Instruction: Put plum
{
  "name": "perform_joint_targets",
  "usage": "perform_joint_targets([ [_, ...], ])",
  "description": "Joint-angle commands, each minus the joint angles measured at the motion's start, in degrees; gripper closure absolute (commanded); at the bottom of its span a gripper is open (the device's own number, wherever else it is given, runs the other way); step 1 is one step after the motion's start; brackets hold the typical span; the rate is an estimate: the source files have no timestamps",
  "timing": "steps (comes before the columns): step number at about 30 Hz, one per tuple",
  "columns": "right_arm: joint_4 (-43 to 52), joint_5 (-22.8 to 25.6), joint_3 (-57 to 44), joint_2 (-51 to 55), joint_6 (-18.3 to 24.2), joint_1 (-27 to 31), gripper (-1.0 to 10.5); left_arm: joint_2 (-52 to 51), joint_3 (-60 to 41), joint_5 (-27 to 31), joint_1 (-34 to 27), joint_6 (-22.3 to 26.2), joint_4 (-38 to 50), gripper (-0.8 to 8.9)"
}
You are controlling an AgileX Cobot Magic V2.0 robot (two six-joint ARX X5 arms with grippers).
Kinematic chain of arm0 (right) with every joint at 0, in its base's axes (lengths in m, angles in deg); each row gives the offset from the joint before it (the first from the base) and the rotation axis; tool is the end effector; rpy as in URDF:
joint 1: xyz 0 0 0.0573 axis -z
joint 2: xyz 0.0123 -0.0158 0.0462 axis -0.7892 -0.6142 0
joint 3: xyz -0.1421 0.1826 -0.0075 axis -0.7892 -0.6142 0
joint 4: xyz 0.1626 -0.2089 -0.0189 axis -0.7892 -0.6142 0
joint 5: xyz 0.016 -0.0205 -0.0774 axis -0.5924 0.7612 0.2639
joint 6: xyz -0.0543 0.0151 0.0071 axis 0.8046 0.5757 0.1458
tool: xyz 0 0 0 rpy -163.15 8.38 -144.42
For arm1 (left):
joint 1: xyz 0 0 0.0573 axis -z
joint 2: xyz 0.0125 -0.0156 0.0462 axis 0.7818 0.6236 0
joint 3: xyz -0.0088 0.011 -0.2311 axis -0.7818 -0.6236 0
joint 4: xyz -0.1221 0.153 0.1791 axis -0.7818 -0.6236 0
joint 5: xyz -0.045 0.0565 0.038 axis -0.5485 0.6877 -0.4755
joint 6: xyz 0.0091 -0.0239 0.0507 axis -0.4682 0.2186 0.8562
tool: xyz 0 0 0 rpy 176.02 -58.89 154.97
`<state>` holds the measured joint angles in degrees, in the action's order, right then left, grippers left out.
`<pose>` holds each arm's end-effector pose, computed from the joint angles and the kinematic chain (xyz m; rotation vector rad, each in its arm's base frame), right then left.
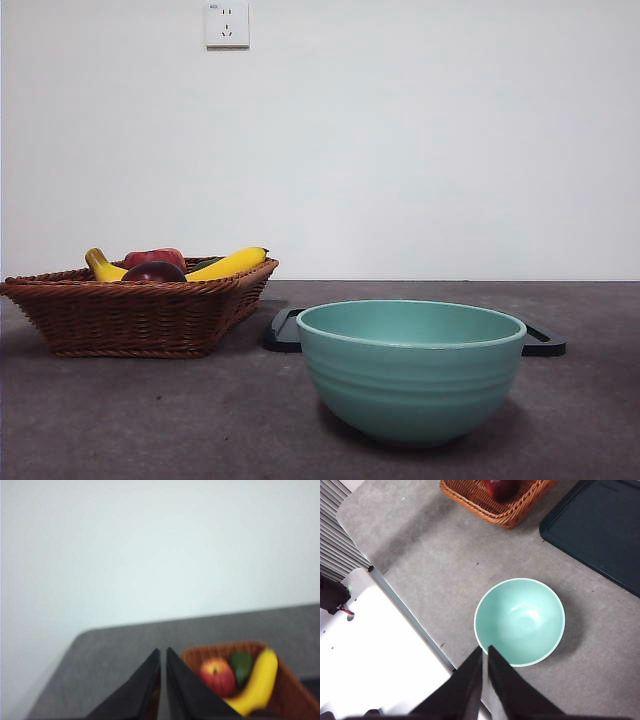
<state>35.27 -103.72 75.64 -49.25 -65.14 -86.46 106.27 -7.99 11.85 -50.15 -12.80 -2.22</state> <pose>0.1418 0.1126 0.3061 0.0311 0.8475 0.8873 0.1474 -0.0041 0.2900 0.1089 -0.0359 -0.0453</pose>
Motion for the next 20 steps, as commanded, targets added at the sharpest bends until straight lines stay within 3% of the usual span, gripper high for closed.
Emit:
perform_joint_targets([
  [1, 0.57, -0.11, 0.90, -0.42, 0.63, -0.39, 9.4, -4.04, -6.56, 0.17, -0.46, -0.55, 0.81, 7.95],
  [8, 0.57, -0.11, 0.90, -0.42, 0.63, -0.39, 9.4, -12.15, -19.02, 0.17, -0.59, -1.66, 0.57, 7.95],
  [20, 0.57, -0.09, 0.90, -0.42, 0.63, -0.39, 9.4, -19.58, -28.92, 0.42, -1.70, -4.46, 0.55, 7.95],
])
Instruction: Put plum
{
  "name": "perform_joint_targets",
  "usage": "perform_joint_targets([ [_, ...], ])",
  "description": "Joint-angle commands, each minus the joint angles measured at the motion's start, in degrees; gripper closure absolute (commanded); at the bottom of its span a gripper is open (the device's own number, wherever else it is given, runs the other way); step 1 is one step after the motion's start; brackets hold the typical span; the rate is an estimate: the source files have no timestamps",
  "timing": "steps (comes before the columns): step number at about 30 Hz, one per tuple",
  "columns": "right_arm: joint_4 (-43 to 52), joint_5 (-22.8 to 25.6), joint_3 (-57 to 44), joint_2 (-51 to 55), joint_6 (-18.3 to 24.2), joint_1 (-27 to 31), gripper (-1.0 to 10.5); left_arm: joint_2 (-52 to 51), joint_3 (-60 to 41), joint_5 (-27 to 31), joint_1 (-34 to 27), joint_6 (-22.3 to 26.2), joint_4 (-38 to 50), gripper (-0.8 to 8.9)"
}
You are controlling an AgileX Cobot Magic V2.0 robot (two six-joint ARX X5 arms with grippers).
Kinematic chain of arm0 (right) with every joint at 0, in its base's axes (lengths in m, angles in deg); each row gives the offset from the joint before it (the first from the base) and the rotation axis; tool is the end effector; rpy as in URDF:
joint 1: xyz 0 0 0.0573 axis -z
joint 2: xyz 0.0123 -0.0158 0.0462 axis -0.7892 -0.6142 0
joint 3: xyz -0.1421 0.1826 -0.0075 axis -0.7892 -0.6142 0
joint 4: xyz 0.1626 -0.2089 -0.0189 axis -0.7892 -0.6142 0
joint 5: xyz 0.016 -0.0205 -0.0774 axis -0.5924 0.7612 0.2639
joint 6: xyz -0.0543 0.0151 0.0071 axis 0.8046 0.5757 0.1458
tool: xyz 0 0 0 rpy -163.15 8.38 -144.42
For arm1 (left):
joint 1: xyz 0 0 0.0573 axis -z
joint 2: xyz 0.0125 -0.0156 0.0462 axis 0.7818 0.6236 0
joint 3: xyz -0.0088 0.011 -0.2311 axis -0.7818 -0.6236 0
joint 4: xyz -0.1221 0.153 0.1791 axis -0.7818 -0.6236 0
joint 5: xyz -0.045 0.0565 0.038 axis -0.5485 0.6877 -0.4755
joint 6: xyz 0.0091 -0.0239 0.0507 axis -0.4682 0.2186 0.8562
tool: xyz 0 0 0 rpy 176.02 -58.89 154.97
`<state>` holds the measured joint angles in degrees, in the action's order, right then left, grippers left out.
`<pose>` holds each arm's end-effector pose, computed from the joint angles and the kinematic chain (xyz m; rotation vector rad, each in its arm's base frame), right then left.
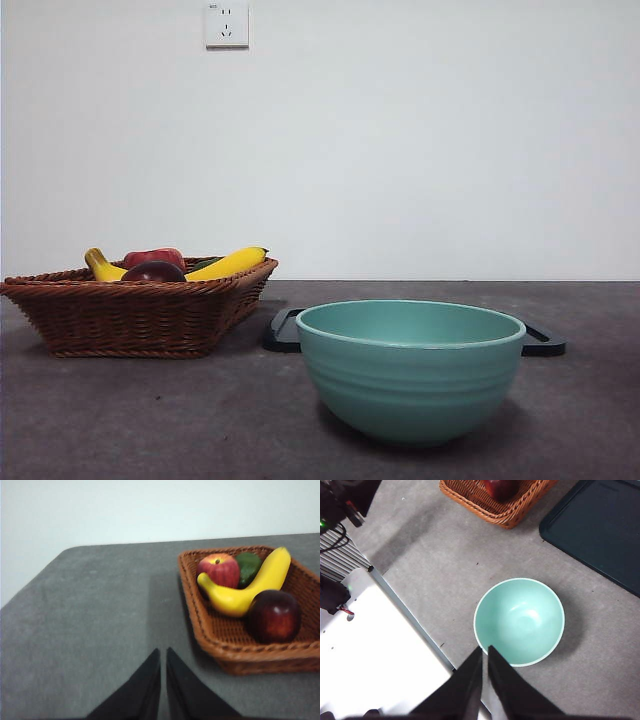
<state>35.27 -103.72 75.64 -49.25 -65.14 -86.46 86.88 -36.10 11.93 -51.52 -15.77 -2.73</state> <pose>0.1418 0.1126 0.3061 0.0311 0.8475 0.8873 0.1461 -0.0005 0.1587 0.0554 0.1270 -0.0254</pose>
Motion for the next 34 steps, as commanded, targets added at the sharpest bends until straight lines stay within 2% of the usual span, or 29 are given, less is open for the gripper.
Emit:
perform_joint_targets([
  [1, 0.57, -0.09, 0.90, -0.42, 0.63, -0.39, 9.4, -0.20, -1.22, 0.33, -0.46, -1.79, 0.85, 7.95],
  [5, 0.57, -0.11, 0.90, -0.42, 0.63, -0.39, 9.4, -0.20, -1.22, 0.35, -1.18, -2.34, -2.08, 7.95],
  [34, 0.57, -0.11, 0.90, -0.42, 0.63, -0.39, 9.4, -0.20, -1.20, 0.33, -2.14, -2.71, -1.99, 7.95],
])
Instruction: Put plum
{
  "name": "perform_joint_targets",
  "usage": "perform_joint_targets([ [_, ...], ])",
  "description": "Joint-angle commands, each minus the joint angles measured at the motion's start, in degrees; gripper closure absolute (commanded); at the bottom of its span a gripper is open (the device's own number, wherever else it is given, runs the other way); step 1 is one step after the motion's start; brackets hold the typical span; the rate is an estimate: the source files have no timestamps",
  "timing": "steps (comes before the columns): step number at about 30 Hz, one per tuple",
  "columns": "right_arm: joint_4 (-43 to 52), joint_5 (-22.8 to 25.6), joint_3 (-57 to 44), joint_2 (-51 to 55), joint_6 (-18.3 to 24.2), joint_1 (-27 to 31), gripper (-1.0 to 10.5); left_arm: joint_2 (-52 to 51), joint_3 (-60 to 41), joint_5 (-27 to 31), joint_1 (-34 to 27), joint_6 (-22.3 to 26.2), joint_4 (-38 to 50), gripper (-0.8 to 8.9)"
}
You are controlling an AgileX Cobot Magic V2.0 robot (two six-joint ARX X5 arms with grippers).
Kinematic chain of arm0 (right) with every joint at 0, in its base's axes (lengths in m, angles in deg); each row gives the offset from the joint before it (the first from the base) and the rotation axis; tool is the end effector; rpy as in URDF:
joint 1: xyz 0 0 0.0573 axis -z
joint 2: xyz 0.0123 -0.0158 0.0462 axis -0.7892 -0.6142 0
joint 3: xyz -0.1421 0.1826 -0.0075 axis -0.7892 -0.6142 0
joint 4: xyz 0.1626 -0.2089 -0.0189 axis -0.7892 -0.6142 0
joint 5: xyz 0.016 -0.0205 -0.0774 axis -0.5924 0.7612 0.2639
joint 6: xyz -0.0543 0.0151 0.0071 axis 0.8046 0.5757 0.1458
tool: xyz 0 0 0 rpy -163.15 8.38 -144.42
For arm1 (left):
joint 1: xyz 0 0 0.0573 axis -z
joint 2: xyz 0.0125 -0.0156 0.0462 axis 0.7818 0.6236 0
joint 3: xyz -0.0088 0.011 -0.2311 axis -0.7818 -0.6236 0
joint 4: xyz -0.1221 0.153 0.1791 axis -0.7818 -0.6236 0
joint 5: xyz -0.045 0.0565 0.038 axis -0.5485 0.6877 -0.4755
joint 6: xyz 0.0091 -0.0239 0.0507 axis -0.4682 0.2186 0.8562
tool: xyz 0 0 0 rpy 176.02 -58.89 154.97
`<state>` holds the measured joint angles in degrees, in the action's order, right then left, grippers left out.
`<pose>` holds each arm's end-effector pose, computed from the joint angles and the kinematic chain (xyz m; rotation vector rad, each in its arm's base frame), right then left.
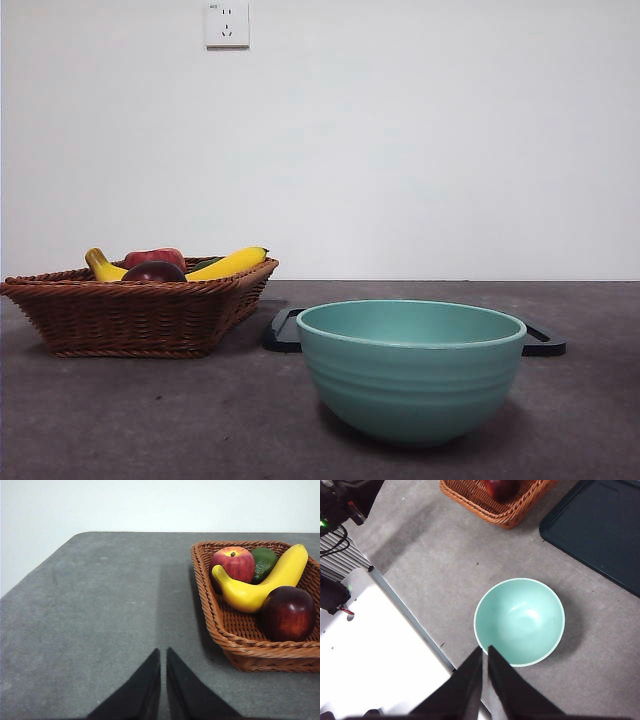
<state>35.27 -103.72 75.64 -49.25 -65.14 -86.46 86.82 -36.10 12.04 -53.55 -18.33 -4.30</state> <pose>0.1418 0.1126 0.3061 0.0311 0.8475 0.8873 0.1456 0.0047 0.1561 0.0078 0.1541 0.0145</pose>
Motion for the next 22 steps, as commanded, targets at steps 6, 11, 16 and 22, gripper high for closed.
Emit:
perform_joint_targets([
  [6, 0.52, -0.11, 0.90, -0.42, 0.63, -0.39, 9.4, -0.13, -1.20, 0.22, -0.11, -0.15, -0.42, 7.95],
  [11, 0.68, 0.28, 0.90, 1.14, 5.68, 1.92, 9.4, -0.13, -1.20, 0.22, -0.11, -0.15, -0.42, 7.95],
  [16, 5.81, -0.26, -0.09, 4.83, 9.77, 13.33, 9.4, -0.13, -1.20, 0.22, -0.11, -0.15, -0.42, 7.95],
  [22, 18.97, 0.70, -5.68, 11.63, 11.98, 26.82, 9.4, -0.13, -1.20, 0.22, -0.11, -0.15, -0.42, 7.95],
])
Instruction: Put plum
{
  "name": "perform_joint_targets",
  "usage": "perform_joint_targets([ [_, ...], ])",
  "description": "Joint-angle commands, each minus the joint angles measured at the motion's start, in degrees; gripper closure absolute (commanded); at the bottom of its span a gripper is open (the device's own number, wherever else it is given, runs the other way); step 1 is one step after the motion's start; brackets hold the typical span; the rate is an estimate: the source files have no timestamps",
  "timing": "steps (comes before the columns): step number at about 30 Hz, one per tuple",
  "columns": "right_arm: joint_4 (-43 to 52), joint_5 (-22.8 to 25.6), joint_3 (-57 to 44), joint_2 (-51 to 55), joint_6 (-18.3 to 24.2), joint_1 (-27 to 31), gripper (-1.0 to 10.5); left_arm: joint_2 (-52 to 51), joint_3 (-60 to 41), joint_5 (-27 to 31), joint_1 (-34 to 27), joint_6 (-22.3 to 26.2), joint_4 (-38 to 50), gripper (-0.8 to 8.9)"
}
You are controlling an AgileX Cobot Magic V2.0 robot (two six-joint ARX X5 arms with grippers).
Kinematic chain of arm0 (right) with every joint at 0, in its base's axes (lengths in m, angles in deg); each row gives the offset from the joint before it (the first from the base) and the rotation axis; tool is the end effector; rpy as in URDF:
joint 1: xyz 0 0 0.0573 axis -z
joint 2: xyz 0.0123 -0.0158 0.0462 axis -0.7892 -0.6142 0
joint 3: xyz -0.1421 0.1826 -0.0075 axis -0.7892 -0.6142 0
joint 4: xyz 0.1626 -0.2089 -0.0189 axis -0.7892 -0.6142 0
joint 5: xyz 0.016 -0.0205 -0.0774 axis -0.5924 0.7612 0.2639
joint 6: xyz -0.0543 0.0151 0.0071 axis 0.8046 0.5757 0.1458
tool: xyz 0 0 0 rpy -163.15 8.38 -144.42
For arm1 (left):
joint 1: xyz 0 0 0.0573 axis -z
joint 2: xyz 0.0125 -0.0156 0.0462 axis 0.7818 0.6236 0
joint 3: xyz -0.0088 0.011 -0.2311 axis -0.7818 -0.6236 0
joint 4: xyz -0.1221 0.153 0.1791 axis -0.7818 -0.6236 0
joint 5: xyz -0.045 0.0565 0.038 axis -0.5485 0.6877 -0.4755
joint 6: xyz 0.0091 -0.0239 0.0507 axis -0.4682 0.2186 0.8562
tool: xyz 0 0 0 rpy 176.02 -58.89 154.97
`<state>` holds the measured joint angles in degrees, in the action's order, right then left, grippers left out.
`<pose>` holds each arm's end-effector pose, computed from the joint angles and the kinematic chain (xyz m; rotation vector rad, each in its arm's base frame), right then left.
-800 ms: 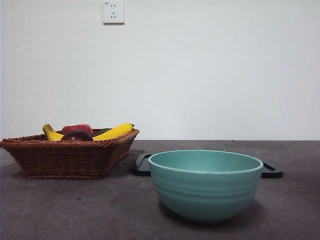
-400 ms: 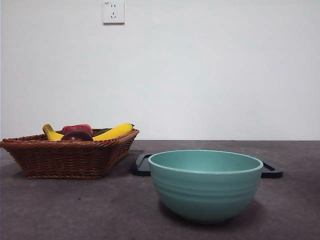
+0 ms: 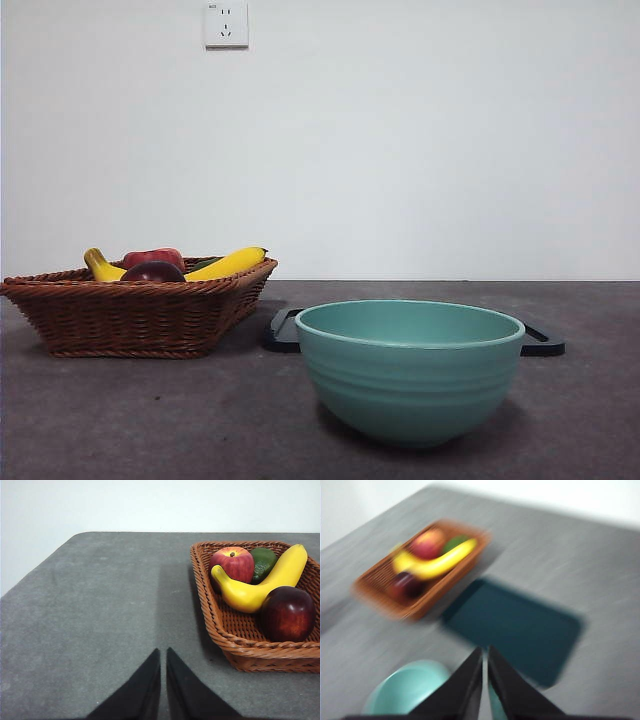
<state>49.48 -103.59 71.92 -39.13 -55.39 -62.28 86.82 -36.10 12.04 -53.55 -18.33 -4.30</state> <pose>0.1551 0.0409 0.3323 0.0046 0.3938 0.5667 0.1456 0.0047 0.1561 0.0078 0.1541 0.0145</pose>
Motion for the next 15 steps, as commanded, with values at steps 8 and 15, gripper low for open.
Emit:
perform_joint_targets([
  [8, 32.98, 8.92, -27.10, 16.17, 3.26, 10.60, 9.4, -0.13, -1.20, 0.22, -0.11, -0.15, -0.42, 7.95],
  [15, 40.00, 12.90, -39.56, 25.20, 2.86, 12.61, 9.4, -0.13, -1.20, 0.22, -0.11, -0.15, -0.42, 7.95],
])
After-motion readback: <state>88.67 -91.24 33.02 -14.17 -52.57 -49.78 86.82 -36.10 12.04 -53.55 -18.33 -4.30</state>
